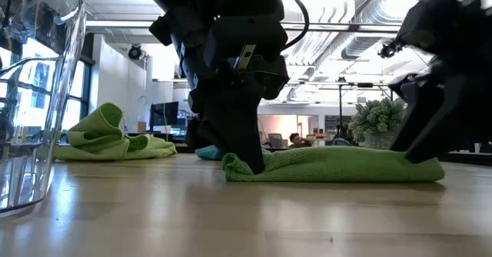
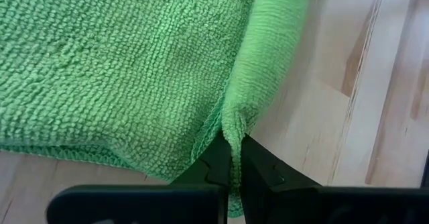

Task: Roll microfiber towels into tight, uniform cylinder then place into a basket
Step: Roll the green microfiber cloth

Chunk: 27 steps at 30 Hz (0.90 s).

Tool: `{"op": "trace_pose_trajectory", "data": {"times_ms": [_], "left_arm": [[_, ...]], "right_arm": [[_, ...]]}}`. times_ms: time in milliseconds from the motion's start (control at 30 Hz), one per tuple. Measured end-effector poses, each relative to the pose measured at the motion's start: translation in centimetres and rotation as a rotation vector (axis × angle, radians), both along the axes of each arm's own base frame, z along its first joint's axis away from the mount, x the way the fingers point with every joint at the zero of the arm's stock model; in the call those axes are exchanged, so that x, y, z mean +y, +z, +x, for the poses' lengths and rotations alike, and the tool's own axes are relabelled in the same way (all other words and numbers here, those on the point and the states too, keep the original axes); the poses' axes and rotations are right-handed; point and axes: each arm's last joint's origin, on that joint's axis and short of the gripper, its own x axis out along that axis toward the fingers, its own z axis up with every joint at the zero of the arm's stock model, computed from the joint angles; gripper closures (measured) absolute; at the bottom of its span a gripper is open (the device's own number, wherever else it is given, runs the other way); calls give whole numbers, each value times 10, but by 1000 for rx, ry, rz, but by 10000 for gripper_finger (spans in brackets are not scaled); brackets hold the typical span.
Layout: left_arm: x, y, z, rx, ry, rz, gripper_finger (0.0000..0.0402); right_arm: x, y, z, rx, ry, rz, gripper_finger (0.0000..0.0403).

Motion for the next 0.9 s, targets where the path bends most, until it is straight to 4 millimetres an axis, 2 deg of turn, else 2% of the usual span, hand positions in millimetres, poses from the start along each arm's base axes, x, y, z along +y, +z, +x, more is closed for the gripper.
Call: {"op": "trace_pose_trajectory", "data": {"times_ms": [300,467,700,900], "left_arm": [[0,0,0,-2,2,-1,397],[0,2,1,-20,-10,4,388],[-1,14,-2,-59,-104,107,353],[-2,19,-4,-90,-235,219,304]], "right_arm": [[-4,-5,0,75,10,38,230],[-3,-15,2,104,7,17,225],[-5,-24,0,140,-84,31,226],[-5,-24,0,130,-102,50,226]]}}
